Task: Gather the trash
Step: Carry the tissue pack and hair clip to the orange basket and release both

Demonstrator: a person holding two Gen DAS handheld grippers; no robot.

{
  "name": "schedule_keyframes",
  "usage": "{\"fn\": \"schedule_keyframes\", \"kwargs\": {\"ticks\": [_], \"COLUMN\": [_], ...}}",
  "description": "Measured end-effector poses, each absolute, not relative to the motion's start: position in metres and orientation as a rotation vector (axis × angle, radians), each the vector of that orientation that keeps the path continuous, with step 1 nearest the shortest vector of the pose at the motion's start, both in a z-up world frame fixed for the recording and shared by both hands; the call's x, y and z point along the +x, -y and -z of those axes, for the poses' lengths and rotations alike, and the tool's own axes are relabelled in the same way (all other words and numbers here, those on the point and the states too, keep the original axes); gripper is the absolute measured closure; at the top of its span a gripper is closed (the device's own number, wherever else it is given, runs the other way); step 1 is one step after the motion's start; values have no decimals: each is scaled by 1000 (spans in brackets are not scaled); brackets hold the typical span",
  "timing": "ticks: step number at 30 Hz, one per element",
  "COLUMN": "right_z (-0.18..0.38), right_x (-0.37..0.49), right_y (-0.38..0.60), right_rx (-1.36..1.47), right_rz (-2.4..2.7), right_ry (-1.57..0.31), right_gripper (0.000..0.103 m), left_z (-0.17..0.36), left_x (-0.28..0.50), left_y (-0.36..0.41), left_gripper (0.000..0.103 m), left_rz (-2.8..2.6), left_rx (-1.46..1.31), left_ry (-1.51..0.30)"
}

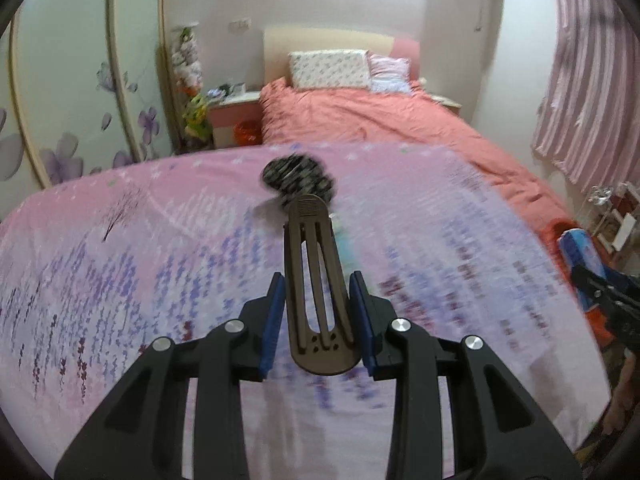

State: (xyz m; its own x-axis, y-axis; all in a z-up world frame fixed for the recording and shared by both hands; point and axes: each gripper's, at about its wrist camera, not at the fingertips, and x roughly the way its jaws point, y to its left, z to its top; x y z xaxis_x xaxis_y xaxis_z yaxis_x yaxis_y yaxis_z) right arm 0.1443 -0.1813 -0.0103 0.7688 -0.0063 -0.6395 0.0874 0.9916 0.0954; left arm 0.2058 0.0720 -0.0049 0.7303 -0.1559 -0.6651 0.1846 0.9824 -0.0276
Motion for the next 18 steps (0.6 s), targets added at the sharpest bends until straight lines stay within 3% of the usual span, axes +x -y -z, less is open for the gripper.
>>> {"fn": "schedule_keyframes", "kwargs": {"ticks": [18], "right_z": [-23], "right_x": [101], "right_y": [282], "right_rx": [214], "right_rz": [218], "right_ry": [-540], "right_gripper": [55], "left_z": [-56], "left_x": [154], "left_y": [102], "left_gripper": [70], "left_rz": [572], "left_rx": [57], "left_ry": [-597]}}
